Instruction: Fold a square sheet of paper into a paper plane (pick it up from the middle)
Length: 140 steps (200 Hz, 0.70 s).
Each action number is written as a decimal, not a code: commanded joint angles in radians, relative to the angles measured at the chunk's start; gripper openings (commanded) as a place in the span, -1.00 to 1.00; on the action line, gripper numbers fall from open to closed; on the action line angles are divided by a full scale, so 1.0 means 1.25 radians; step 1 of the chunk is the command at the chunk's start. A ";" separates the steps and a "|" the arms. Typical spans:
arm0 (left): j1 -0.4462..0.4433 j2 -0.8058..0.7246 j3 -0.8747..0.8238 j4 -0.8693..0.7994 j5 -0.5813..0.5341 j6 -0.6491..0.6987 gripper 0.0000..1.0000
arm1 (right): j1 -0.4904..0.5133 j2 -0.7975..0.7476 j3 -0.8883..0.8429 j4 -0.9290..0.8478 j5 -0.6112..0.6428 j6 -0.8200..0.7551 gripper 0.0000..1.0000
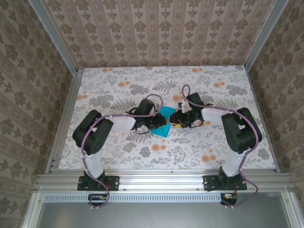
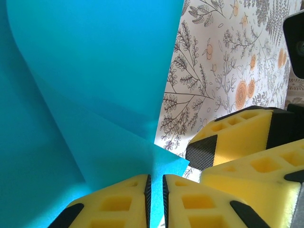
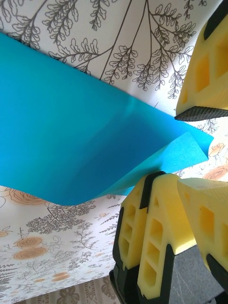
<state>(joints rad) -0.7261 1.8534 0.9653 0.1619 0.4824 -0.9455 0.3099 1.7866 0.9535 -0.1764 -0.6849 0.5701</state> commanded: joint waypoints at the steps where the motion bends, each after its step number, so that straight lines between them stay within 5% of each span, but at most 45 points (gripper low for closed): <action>1: -0.001 0.010 0.005 -0.001 -0.003 0.009 -0.65 | -0.002 0.002 -0.005 -0.016 -0.006 -0.019 -0.27; 80: -0.002 0.010 0.011 -0.004 -0.001 0.010 -0.65 | 0.001 0.044 -0.005 0.034 -0.053 -0.002 -0.39; 140: -0.002 -0.007 0.010 -0.009 -0.003 0.008 -0.61 | 0.002 0.052 0.007 0.006 -0.042 -0.021 -0.79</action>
<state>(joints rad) -0.7261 1.8534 0.9653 0.1616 0.4824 -0.9455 0.3103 1.8416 0.9535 -0.1318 -0.7444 0.5781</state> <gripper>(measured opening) 0.177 0.131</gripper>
